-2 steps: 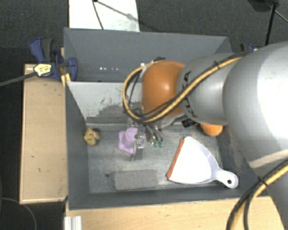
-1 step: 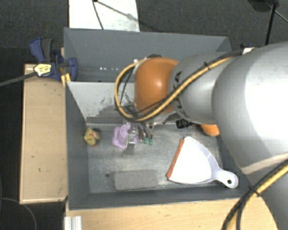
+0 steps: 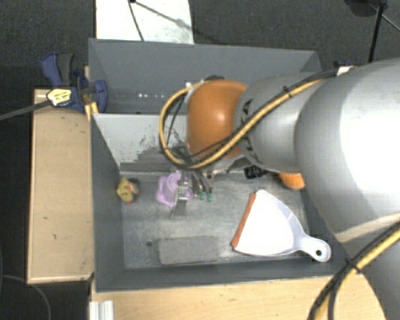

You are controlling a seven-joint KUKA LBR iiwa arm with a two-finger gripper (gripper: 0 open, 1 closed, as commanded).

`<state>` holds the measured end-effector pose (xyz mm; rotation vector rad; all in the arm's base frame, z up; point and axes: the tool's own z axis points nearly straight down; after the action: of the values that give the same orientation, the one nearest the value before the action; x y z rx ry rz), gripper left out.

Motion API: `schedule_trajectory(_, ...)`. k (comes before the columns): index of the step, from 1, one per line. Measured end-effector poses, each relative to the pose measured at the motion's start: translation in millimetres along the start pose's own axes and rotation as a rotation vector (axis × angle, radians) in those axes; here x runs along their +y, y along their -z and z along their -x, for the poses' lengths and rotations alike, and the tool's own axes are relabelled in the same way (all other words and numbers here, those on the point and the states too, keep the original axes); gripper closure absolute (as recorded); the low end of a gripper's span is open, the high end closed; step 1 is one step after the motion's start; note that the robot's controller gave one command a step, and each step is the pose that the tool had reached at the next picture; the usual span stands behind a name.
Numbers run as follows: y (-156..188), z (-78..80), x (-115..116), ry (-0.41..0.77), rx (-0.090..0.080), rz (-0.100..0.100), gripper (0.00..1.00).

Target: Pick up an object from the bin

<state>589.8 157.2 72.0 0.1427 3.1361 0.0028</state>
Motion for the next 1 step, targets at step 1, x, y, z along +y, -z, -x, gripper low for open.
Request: schedule_trajectory(1,1.4,-0.1,-0.1,0.0,-0.001,0.0,1.0)
